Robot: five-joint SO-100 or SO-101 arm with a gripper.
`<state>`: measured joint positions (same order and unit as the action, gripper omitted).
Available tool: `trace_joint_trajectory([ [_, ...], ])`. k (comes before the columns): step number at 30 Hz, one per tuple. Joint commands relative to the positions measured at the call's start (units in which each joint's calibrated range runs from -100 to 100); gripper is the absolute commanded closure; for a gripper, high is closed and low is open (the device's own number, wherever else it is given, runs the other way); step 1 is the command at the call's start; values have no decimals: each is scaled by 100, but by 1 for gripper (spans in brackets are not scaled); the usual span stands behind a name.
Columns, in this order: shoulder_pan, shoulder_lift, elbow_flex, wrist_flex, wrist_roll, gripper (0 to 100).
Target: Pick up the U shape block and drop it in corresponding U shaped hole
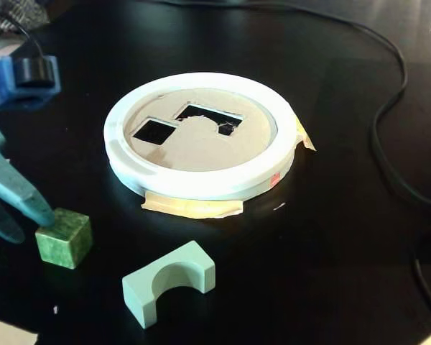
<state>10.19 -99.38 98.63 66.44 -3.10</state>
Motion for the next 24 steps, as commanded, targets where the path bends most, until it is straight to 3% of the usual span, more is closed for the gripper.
trace_joint_trajectory([
  [1,92,-62,-146,-86,488,26],
  [24,80,-62,-155,-86,488,26],
])
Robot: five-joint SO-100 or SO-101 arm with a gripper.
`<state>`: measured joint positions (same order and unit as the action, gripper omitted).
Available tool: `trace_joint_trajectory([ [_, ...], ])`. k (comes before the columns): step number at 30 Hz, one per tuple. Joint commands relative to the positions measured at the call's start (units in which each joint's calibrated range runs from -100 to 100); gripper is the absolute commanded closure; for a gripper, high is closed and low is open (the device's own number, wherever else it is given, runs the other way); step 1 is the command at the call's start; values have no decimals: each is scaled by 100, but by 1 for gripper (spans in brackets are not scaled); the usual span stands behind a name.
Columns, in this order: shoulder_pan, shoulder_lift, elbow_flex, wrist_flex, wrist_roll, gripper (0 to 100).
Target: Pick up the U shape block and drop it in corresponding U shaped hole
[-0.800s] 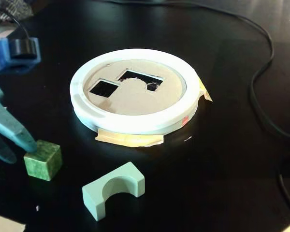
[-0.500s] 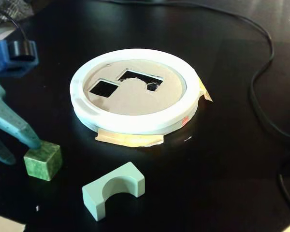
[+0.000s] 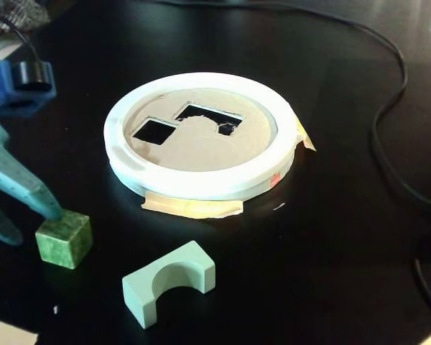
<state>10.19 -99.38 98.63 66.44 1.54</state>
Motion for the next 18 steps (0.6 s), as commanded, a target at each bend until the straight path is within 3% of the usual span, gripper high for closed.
trace_joint_trajectory([
  [1,42,-62,-155,-86,24,26],
  [18,30,-62,-173,-186,29,26],
])
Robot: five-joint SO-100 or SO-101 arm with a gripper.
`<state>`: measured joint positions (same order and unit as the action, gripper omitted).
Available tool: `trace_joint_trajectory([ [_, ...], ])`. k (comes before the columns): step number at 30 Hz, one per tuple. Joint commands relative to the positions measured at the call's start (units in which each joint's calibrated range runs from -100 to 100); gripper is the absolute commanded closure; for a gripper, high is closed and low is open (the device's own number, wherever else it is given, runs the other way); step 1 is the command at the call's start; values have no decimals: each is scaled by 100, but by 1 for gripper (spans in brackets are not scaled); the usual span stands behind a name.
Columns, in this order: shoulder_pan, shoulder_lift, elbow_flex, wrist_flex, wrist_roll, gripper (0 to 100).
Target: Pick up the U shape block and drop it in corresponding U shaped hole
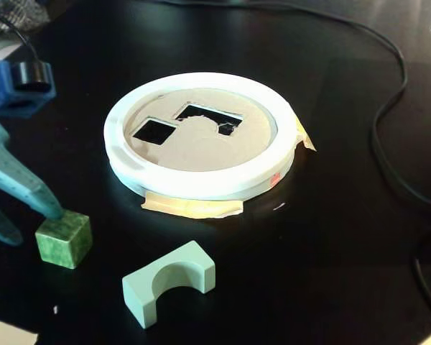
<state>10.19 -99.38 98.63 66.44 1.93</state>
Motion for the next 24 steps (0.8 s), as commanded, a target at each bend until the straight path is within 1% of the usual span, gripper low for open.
trace_joint_trajectory([
  [1,-45,-62,-191,-186,-10,26],
  [14,-70,-62,-264,-207,-15,26],
  [19,-83,-62,-610,-207,-49,26],
  [24,-120,-36,-1084,-86,-576,26],
])
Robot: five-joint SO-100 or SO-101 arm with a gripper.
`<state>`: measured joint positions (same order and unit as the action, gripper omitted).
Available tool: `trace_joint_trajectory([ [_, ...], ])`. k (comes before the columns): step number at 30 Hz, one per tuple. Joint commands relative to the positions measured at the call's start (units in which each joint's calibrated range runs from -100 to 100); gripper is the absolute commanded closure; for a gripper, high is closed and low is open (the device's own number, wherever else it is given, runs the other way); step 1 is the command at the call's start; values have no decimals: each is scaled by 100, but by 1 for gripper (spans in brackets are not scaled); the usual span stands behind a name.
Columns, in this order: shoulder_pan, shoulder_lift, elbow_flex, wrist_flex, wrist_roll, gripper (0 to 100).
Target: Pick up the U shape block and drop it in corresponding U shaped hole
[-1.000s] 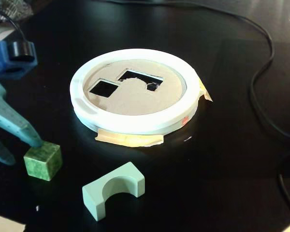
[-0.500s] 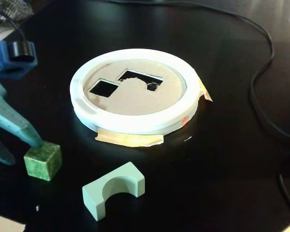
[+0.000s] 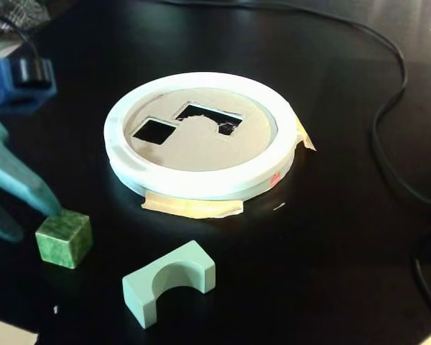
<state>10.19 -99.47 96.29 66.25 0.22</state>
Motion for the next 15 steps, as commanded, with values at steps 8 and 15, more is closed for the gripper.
trace_joint_trajectory([
  [8,-120,117,-1432,-67,-801,28],
  [15,-108,2866,-2935,-197,-957,27],
])
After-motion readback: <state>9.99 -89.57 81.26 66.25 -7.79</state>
